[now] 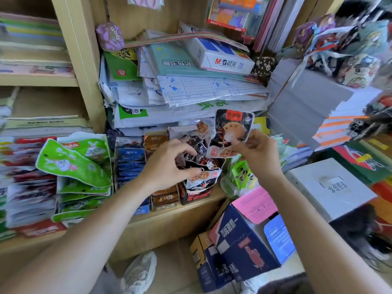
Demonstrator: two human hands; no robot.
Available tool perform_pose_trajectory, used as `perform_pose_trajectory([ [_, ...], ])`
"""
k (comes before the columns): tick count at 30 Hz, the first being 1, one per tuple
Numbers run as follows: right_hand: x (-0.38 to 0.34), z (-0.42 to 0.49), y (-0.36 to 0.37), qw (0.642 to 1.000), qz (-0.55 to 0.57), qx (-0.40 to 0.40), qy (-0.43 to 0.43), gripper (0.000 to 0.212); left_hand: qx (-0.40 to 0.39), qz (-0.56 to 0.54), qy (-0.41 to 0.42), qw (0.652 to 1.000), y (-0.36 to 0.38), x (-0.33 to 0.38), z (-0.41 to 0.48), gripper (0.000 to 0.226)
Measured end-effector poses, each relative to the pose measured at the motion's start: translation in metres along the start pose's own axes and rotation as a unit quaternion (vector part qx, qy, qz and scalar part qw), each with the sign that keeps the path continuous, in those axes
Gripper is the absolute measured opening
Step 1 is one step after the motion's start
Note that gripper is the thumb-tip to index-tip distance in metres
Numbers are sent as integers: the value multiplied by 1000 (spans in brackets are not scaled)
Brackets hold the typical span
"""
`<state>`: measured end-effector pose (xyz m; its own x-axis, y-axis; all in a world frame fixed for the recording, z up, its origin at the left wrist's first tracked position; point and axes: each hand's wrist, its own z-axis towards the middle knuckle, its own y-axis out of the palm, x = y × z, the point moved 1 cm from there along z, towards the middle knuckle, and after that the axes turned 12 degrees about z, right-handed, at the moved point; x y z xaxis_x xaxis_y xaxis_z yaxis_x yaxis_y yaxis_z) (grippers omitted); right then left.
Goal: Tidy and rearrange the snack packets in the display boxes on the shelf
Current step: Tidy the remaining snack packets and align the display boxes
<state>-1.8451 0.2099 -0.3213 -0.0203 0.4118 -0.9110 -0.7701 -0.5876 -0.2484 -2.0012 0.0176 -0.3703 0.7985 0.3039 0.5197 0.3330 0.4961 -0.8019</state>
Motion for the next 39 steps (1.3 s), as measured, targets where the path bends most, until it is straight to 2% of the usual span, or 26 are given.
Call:
perform_pose_trajectory([
  [2, -4, -14, -11, 999, 24, 23, -13, 49, -12, 47, 24, 999, 12, 0, -4, 42],
  [5, -1, -34, -20, 995, 89, 34, 1, 24, 51, 72, -7, 996, 20, -1, 1, 24],
  [7, 4, -45, -16, 992, 120, 8, 29, 17, 71, 58, -35, 995, 20, -2, 7, 14],
  [11, 25, -50, 10, 992, 104, -48, 61, 23, 63, 17, -63, 996, 21, -4, 16, 8],
  [14, 42, -49, 27, 990, 79, -71, 91, 20, 53, -39, -86, 994, 17, -8, 20, 9],
  [17, 61, -50, 38, 991, 19, -90, 97, 27, 48, -82, -103, 990, 11, -20, 22, 9],
  [22, 68, -55, 45, 991, -102, -71, 43, 37, 39, -109, -105, 988, 10, -27, 23, 9],
  [26, 68, -55, 52, 977, -193, -84, 27, 33, 18, -155, -81, 984, 3, -19, 19, 24],
  [29, 59, -63, 55, 976, -207, -69, 3, 23, -10, -63, -12, 998, 5, -13, 11, 18],
  [31, 50, -69, 51, 982, -183, -45, -26, 37, 2, 7, 18, 1000, 11, -12, 5, 25],
  [34, 37, -66, 43, 979, -169, -45, -104, 58, 42, 27, 34, 998, 15, -7, -3, 27],
  [37, 41, -58, 43, 967, -196, -107, -120, 57, 67, 35, 32, 997, 16, -4, -10, 35],
  [39, 44, -58, 42, 971, -182, -108, -113, 49, 68, 35, 20, 997, 17, -4, -14, 40],
])
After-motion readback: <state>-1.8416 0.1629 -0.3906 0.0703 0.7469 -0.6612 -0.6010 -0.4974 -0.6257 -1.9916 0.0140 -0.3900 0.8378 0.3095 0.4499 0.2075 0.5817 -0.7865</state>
